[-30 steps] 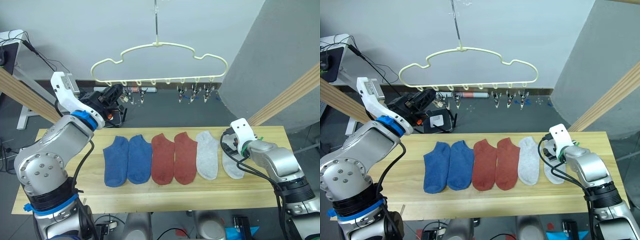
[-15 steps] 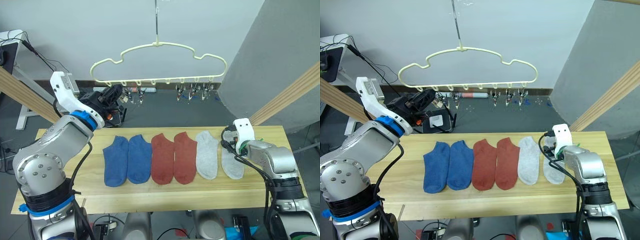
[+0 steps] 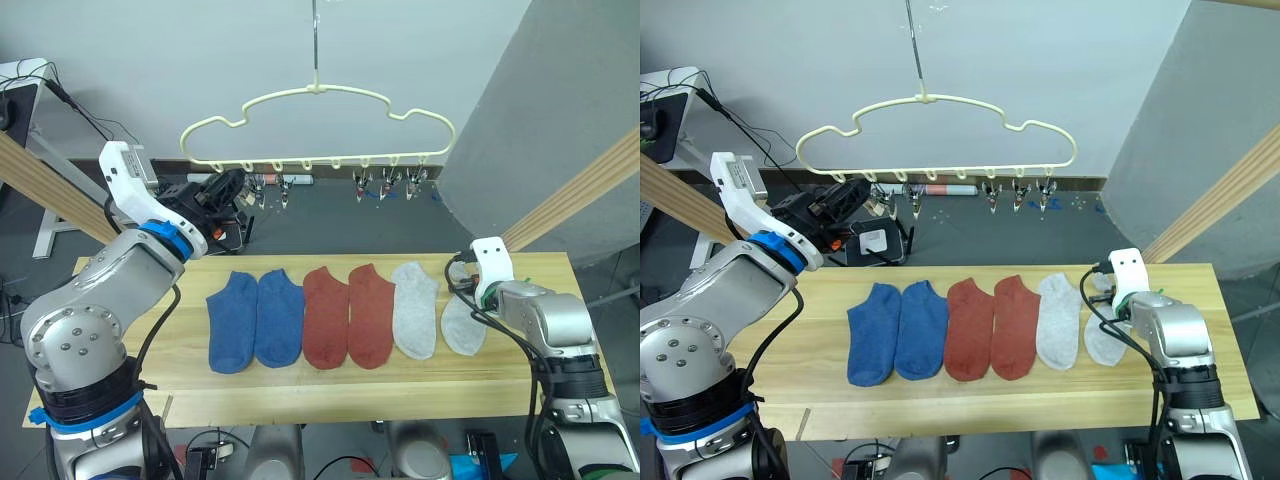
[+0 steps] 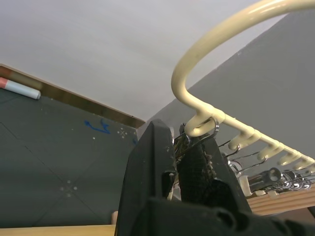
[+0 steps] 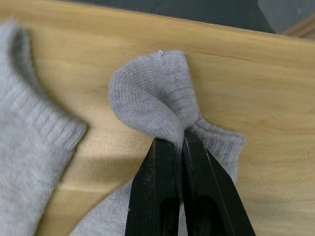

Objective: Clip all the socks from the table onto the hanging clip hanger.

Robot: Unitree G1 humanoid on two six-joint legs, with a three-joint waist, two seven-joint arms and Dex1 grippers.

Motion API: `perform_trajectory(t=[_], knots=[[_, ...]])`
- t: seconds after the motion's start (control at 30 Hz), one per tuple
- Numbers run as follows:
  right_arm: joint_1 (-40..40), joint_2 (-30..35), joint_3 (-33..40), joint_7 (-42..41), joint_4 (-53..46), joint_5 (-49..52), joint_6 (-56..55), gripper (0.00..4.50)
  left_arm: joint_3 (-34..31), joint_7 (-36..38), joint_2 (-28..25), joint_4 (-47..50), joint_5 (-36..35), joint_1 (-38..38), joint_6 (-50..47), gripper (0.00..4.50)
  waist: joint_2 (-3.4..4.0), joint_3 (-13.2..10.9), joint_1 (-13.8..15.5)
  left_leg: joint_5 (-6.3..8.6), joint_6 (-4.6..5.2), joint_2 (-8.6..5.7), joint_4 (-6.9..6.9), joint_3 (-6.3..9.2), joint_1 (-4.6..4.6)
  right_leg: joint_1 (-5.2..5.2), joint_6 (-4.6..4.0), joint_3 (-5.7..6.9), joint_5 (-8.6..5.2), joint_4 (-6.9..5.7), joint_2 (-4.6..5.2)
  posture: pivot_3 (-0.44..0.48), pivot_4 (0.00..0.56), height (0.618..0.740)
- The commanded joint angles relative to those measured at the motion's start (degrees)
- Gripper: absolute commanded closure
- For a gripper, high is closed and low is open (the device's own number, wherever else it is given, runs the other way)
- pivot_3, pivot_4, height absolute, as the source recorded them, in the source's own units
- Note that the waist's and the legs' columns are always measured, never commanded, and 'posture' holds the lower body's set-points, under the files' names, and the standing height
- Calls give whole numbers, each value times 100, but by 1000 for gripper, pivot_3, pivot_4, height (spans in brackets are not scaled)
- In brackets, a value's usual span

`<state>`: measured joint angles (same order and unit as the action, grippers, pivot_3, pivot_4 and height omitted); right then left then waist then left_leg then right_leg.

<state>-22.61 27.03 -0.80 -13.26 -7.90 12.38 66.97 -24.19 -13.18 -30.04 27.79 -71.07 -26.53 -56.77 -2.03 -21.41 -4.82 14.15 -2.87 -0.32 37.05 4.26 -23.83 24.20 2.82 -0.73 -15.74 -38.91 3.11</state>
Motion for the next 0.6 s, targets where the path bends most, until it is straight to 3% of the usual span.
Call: perform_trajectory(t=[0.03, 0.2, 0.33, 0.43, 0.6], knots=[[-105, -38, -183, -384, -1258, 450, 522, 4457, -115, 11, -161, -95, -184, 35, 55, 4292, 2, -1, -23, -3, -4, 0, -1, 1, 0, 8, 0, -10, 0, -5, 0, -111, 371, 740], [-495, -408, -201, -374, -2084, 755, 1188, 4457, -181, -17, -280, -359, -444, -18, 65, 4292, 1, -1, -3, -2, -3, 2, -2, 6, -3, 13, 0, -7, 0, -6, -2, -118, 376, 740], [-1118, -1512, -329, -5, -2490, 857, 1587, 4457, -230, -53, -402, -573, -736, 8, 23, 4292, 2, -2, -19, -1, -2, 2, -3, 11, -7, 16, 0, -7, 0, -4, 1, -122, 379, 740], [-1372, -2272, -483, 259, -2298, 750, 1531, 4457, -182, -21, -511, -625, -767, 44, 11, 4292, 3, -2, -28, -2, -3, 7, -7, 18, -6, 24, -2, -9, 1, -7, -3, -123, 375, 740], [-1533, -2959, -932, 496, -1594, 535, 954, 4457, -108, -37, -598, -706, -789, -24, 62, 4292, 3, -1, -1, -2, -3, 8, -7, 16, -10, 27, -2, -13, 1, -2, 8, -120, 368, 740]])
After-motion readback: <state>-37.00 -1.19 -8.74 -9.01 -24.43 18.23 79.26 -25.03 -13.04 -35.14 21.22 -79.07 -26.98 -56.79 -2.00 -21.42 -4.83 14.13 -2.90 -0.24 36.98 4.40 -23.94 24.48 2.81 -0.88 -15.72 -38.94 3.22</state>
